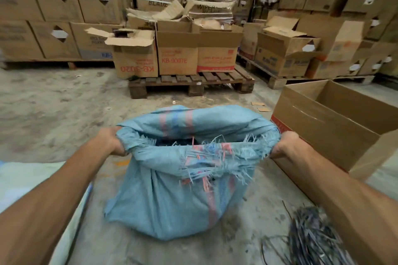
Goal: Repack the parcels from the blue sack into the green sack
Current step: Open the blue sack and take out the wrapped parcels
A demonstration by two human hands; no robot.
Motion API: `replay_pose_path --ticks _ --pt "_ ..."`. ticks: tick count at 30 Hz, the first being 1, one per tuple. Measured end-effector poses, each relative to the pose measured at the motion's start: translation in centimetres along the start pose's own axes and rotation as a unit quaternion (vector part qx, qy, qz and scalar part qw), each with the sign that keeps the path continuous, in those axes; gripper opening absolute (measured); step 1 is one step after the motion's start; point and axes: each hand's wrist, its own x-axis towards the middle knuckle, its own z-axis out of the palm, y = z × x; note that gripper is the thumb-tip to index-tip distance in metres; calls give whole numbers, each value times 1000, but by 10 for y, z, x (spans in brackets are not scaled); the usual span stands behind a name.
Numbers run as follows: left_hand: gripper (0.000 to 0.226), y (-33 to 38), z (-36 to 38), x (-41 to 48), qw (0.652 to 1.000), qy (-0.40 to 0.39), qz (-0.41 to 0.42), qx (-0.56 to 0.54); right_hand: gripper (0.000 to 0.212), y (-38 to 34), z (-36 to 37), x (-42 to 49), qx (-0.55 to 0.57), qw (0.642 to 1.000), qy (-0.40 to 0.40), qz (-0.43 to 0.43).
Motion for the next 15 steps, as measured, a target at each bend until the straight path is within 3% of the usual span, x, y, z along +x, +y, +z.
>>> replay_pose_path --ticks 2,4,6,12,15 --pt "30 7 1 -2 999 -32 10 17 59 1 -4 6 -12 998 -41 37" --pt "28 9 7 -15 996 -30 32 74 59 -1 -9 35 -23 994 -81 68" --pt "29 1 11 -16 994 -57 36 92 55 8 -22 47 -16 994 -65 81" --pt "44 -48 12 -7 988 -18 4 150 34 32 -36 33 -135 991 -19 -18" --pt "71 -49 15 37 986 23 17 163 29 31 -19 31 -188 979 -17 -82"
